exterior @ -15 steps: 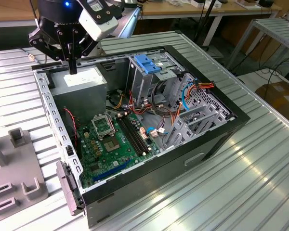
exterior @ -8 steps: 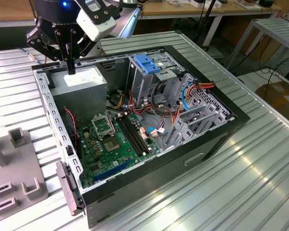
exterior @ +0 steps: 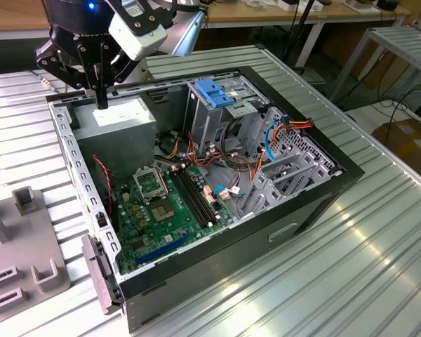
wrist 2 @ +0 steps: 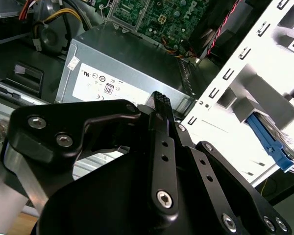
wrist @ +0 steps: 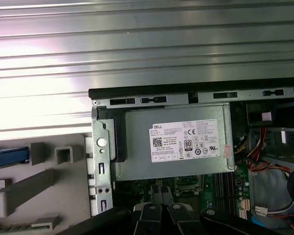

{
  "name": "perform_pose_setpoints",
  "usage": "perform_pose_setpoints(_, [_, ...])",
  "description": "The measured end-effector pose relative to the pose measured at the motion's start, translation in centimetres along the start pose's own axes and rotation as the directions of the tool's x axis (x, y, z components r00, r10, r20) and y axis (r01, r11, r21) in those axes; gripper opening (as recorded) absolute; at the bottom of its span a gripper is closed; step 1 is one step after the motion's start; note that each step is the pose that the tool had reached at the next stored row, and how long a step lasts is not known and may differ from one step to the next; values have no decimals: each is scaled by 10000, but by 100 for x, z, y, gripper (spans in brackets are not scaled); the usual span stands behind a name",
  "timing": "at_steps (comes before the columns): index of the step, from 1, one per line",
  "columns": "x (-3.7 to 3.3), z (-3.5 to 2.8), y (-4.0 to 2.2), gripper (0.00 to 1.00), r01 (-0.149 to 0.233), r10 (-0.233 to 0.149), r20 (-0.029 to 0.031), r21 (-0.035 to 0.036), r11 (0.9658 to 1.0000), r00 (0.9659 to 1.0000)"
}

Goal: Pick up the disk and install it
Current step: 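Reach for the disk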

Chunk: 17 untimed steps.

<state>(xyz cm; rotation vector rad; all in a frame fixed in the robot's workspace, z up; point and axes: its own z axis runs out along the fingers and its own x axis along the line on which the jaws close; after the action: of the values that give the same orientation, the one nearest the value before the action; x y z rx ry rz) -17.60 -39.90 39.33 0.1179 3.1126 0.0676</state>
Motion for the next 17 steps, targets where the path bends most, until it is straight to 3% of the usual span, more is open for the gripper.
perform_pose_setpoints(17, [76,-1,-6,10,-1,1,-5,0,10000,10000])
